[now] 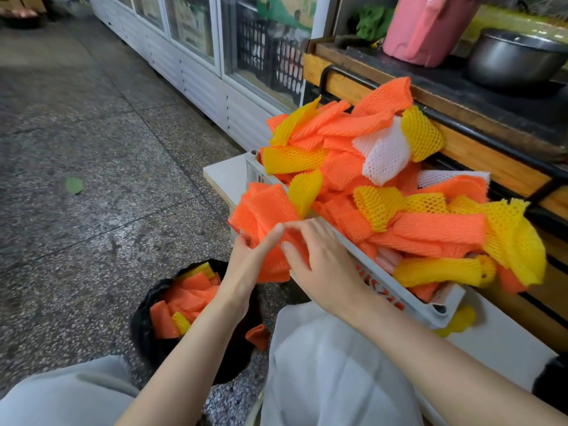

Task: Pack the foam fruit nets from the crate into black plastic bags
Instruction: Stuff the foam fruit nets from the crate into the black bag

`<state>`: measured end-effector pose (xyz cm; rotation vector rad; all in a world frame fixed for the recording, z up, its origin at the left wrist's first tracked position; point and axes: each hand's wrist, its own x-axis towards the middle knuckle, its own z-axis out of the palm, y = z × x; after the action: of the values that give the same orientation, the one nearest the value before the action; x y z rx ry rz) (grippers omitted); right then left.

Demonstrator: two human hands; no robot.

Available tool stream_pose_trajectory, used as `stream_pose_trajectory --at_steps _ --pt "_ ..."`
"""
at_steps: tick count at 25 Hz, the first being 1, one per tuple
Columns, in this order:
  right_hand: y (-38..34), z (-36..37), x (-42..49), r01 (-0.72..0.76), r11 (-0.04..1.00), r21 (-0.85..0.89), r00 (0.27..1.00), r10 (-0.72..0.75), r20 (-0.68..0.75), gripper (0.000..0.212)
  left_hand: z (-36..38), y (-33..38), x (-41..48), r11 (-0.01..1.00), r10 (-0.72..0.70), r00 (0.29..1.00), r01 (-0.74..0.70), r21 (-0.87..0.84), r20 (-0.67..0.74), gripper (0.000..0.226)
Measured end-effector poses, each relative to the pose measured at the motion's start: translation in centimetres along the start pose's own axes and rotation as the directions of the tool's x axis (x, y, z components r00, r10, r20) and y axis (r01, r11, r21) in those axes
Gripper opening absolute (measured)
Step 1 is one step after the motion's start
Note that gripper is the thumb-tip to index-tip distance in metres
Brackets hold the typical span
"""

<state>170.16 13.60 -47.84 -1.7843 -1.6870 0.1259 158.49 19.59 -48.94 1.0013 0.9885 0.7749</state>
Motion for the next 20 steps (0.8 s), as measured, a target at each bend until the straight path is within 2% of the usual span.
stream_pose_trajectory --at_steps 2,4,6,8,10,13,16,18,20 --pt "0.0 0.4 -0.1 -0.085 0.982 0.167 0.995 0.094 -0.042 0.037 -0.3 -0.2 0.3 0.996 0.027 0.996 -0.019 0.090 -0.082 0.050" --pt "0.2 0.4 0.3 -0.246 0.926 0.287 0.963 0.266 -0.033 0.038 -0.3 -0.7 0.8 0.966 0.062 0.989 -0.024 0.256 -0.138 0.061" --pt "0.7 0.3 0.8 -0.432 0.819 0.378 0.888 0.459 0.021 0.038 0.0 -1.2 0.9 0.940 0.125 0.985 -0.080 0.333 -0.118 0.066" --pt "1.3 -0.1 1.3 -0.587 0.661 0.467 0.779 0.619 0.104 0.029 0.0 -1.8 1.1 0.936 0.154 0.985 -0.119 0.332 -0.080 0.066" --pt "2.0 -0.2 1.5 -0.683 0.548 0.484 0.697 0.687 0.205 0.027 -0.3 -2.1 1.3 0.941 0.166 0.986 -0.148 0.304 -0.033 0.069" --pt "3.2 0.7 1.2 -0.721 0.478 0.501 0.662 0.688 0.297 0.032 -1.1 -2.4 1.2 0.951 0.167 0.985 -0.173 0.256 0.046 0.065" --pt "3.7 1.5 0.9 -0.692 0.440 0.573 0.639 0.743 0.201 0.026 -2.5 -2.6 1.3 0.955 0.148 0.988 -0.152 0.253 0.035 0.045" --pt "3.4 1.7 1.0 -0.669 0.497 0.553 0.650 0.752 0.110 0.023 -4.2 -3.2 2.0 0.965 0.123 0.985 -0.091 0.247 -0.118 0.043" --pt "2.6 2.1 1.2 -0.636 0.543 0.548 0.684 0.725 0.076 0.026 -6.3 -4.5 2.6 0.972 0.022 0.950 0.051 0.228 -0.310 0.049"
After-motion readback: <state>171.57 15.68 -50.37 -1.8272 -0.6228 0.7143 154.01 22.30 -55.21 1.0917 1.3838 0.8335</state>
